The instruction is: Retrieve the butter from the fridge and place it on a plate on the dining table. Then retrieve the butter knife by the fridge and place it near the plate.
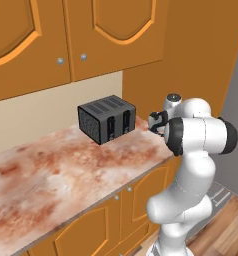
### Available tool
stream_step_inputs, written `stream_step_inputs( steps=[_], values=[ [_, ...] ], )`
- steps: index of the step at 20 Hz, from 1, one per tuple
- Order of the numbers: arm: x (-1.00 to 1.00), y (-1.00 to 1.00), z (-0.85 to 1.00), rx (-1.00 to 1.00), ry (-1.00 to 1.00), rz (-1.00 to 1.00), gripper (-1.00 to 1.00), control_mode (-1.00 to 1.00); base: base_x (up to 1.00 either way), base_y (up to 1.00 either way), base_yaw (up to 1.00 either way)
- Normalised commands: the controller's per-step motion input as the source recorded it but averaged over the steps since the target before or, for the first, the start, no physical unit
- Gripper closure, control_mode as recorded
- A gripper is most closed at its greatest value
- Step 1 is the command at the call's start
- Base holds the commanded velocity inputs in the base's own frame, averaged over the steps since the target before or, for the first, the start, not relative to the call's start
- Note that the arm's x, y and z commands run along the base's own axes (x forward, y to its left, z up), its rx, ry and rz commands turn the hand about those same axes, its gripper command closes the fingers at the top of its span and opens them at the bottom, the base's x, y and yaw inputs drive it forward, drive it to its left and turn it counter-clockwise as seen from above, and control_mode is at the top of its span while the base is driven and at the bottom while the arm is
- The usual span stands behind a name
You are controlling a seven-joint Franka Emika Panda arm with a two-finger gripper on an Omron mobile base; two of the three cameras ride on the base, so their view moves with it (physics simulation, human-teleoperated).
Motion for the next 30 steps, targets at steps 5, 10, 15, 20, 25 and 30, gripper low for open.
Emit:
stream_step_inputs(
  steps=[5, 10, 15, 20, 25, 30],
  values=[
    [0.05, -0.11, -0.02, 0.00, -0.01, -0.10, -1.00, -1.00, 0.00, 0.00, 0.00],
    [0.21, -0.01, -0.04, 0.00, 0.00, -0.10, -1.00, -1.00, 0.00, 0.00, 0.00],
    [0.34, 0.00, -0.21, 0.00, 0.00, -0.04, -1.00, -1.00, 0.00, 0.00, 0.00],
    [0.29, -0.06, -0.13, 0.00, 0.00, -0.01, -1.00, -1.00, 0.00, 0.00, 0.00],
    [0.24, -0.21, -0.17, 0.00, -0.01, 0.00, -1.00, -1.00, 0.00, 0.00, 0.00],
    [0.10, -0.10, -0.21, 0.00, -0.04, -0.01, -1.00, -1.00, 0.00, 0.00, 0.00]
  ],
)
